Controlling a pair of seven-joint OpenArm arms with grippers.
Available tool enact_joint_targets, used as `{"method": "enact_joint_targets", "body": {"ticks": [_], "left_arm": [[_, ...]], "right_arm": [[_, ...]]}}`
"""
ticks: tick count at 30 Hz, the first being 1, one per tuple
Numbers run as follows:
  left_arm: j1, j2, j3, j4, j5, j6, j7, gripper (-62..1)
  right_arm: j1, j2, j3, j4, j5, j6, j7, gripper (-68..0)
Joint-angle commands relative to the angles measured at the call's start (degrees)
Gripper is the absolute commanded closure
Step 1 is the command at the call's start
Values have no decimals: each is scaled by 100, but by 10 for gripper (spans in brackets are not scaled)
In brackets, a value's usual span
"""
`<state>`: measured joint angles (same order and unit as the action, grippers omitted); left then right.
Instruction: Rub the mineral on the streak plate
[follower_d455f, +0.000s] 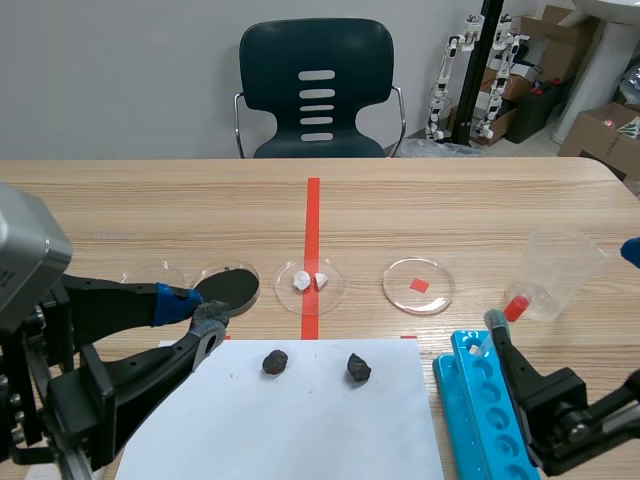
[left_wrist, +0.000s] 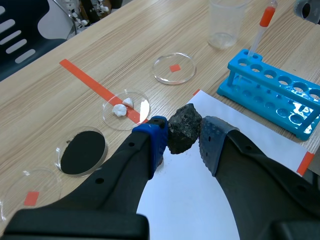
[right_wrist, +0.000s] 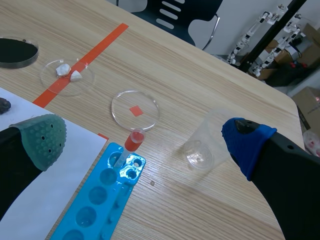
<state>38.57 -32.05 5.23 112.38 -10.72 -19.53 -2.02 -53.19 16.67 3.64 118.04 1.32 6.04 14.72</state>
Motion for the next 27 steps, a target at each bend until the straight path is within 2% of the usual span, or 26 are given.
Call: {"method": "enact_joint_targets", "body": {"ticks": [1, 27], "left_arm": [[31, 28, 35, 61, -59, 31, -94, -113], [31, 61, 35, 61, -59, 96, -94, -113]], "right_arm": [[20, 0, 15, 105, 37, -20, 61, -679], [20, 0, 15, 105, 37, -20, 17, -679]]}}
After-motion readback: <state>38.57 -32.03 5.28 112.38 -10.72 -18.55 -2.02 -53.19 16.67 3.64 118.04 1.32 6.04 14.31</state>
